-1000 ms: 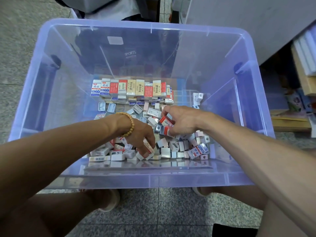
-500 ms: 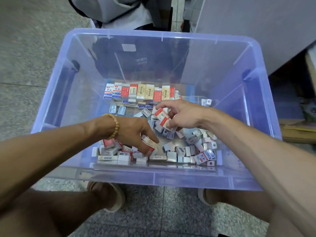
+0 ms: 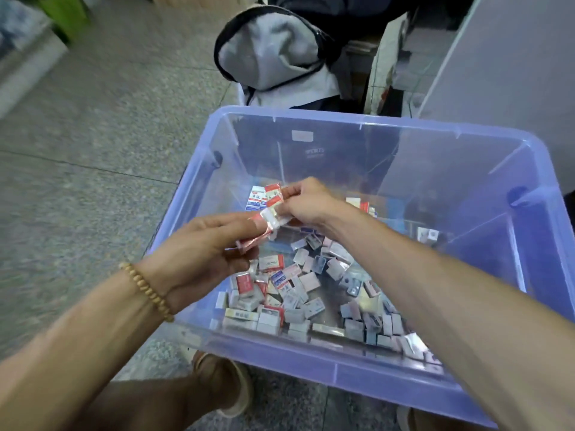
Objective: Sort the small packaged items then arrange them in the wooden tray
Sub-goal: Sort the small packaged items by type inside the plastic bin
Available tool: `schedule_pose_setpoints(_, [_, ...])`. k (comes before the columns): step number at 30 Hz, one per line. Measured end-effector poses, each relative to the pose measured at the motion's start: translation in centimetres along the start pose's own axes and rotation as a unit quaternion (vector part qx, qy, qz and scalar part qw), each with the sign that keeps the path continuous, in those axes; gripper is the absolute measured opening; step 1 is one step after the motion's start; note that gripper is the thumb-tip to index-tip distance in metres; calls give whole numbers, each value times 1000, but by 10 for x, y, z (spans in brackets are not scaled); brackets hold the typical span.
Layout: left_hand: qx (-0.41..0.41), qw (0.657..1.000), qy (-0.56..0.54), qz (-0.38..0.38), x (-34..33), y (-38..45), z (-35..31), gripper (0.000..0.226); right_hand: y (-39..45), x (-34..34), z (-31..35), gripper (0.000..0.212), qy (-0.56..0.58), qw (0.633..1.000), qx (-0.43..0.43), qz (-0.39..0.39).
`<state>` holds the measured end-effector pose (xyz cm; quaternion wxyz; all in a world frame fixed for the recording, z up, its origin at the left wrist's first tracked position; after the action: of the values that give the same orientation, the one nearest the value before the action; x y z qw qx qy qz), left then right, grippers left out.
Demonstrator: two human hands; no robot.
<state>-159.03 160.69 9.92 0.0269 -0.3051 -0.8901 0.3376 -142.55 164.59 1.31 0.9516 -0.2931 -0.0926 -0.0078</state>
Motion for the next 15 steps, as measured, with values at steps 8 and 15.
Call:
schedule_pose_setpoints(8, [52,996,6,-79,9,5,9,19,46,-29,4,19,6,995,-48,-82])
schedule_pose_setpoints(15, [51,995,20,-79,14,10,8,28,46,-28,14,9,-17,993,-41,-107])
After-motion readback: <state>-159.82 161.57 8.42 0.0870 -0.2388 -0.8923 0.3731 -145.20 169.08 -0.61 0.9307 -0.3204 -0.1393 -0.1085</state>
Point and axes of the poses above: each hand's wrist, its own y-axis towards the middle knuckle, its own x-axis out of the back of the hand, z = x × y, the point moved 5 cm from there along y, towards the middle knuckle, and after that the axes turned 7 degrees about z, right-handed, at the moved point
